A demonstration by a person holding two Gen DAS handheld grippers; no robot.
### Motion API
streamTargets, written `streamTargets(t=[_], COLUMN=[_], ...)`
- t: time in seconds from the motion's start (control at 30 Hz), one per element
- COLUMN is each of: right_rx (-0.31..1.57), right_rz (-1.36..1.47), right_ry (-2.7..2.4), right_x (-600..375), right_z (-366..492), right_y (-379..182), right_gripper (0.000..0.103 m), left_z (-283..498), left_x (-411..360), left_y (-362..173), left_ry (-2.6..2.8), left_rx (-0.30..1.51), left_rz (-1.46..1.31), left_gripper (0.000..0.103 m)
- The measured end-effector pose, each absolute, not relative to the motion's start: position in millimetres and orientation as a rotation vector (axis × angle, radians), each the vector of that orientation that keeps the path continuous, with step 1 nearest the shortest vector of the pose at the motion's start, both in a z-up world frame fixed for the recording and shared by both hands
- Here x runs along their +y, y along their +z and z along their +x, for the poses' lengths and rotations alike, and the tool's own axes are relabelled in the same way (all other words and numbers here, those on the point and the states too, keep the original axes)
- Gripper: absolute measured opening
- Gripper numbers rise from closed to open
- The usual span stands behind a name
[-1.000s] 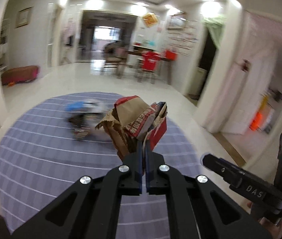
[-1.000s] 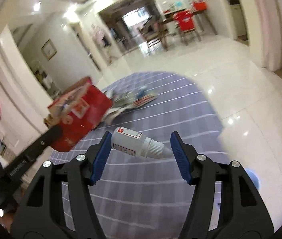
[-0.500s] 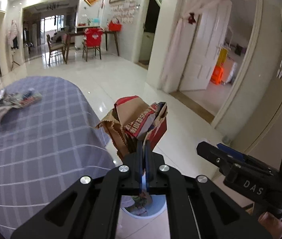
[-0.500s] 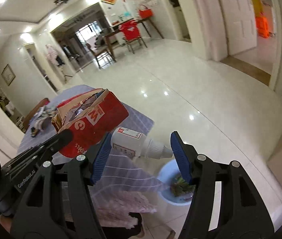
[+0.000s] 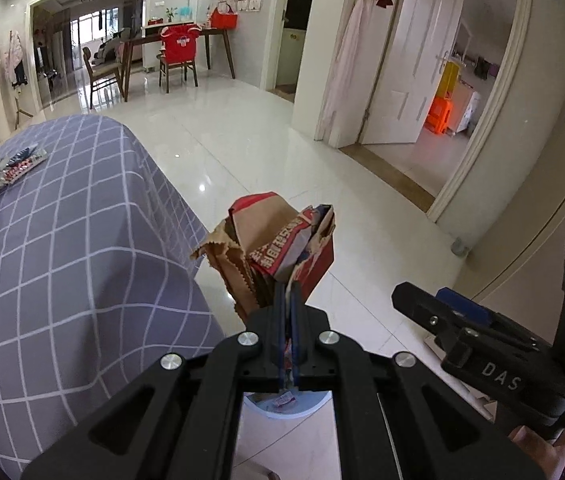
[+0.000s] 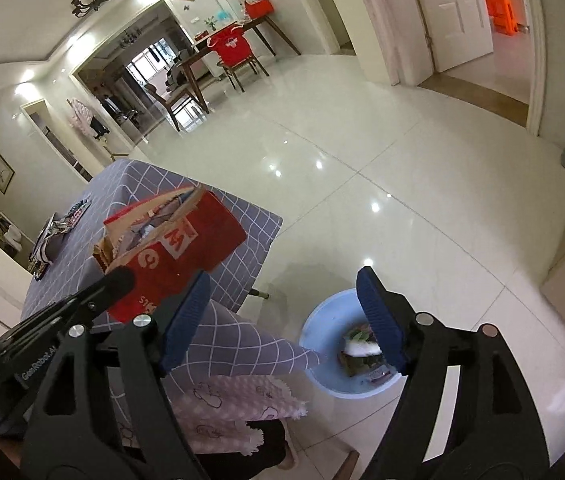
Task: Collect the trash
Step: 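Drop the red paper bag into the bucket with the left gripper while the right drops the white bottle, then grasp the newspaper with the left gripper while the right grasps the crumpled paper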
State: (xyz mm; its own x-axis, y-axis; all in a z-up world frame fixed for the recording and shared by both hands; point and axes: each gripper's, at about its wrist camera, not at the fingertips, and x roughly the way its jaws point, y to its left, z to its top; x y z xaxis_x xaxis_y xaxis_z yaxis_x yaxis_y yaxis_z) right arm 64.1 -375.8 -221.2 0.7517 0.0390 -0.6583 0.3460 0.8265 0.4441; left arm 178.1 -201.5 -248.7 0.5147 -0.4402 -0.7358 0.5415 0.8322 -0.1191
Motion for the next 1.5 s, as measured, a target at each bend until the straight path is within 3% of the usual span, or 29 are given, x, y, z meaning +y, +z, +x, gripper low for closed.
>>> streamTargets(t=[0.77, 0.87, 0.93, 0.97, 1.5], right_rx=[0.623, 0.604, 0.604, 0.607, 0.621], right_rz=[0.601, 0.598, 0.612, 0.617, 0.567], right_ry=[-0.207, -0.224, -0.234, -0.237, -0.160], right_x=[-384, -387, -391, -392, -357], right_z=[34, 29, 28, 27, 53], right_y=[-208, -205, -204, -204, -187], right_gripper=[0.077, 0.078, 0.078, 0.078, 0.079], left_z=[177, 178, 182, 184, 177], left_x=[-228, -234, -232, -228, -181], left_y=[-248, -249, -252, -252, -219], left_ry=[-0.655, -0.689, -0.633, -0.622, -0.545], left_rx=[0.871, 0.882, 0.905, 0.904, 0.822], left_rz=[0.164, 0.152, 0.146, 0.122, 0.090], left_gripper=[0.003, 0.020, 0.058, 0.062, 0.062])
